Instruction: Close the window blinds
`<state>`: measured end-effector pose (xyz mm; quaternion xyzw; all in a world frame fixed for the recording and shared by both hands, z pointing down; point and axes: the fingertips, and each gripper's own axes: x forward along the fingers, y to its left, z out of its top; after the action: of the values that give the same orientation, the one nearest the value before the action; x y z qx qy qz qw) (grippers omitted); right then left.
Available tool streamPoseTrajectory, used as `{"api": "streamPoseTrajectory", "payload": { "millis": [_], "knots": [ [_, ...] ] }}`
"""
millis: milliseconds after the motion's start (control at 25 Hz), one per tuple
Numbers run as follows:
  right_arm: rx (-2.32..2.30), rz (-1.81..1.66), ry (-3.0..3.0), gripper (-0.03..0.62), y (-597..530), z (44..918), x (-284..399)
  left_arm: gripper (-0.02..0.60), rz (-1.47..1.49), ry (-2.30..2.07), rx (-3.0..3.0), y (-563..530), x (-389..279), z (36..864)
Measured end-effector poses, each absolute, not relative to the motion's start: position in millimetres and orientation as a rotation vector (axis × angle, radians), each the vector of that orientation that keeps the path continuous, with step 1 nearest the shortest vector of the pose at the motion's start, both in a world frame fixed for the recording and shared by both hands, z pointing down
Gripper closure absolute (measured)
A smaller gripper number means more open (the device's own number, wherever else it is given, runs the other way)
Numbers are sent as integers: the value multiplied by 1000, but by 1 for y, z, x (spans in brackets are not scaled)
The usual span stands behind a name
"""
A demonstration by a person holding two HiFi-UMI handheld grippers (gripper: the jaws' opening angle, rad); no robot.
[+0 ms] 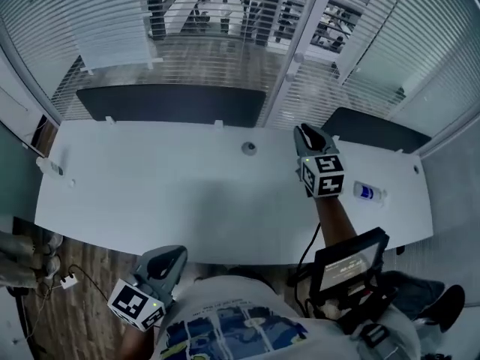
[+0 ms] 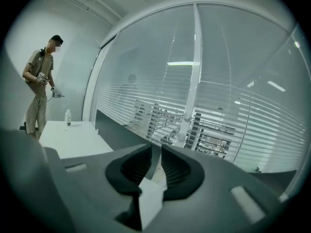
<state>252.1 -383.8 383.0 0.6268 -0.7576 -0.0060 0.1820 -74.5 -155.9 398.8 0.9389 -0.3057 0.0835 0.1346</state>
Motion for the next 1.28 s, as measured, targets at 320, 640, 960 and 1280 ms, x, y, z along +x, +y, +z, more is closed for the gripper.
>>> {"api": "streamPoseTrajectory", "payload": {
  "millis": [320,640,960,1280],
  "knots": [
    [1875,-70,-2094,509,-503,355,289,580,284,-1082,2608,-171,-84,400],
    [2065,-15,-2073,472,-571,337,315,580,298,-1233,2512,-176,-96,414],
    [2161,79,-2132,461,-591,327,326,580,325,-1271,2456,-172,-86,418],
    [2227,143,-2103,461,-598,321,328,580,325,-1285,2434,-173,-88,418]
  ]
}}
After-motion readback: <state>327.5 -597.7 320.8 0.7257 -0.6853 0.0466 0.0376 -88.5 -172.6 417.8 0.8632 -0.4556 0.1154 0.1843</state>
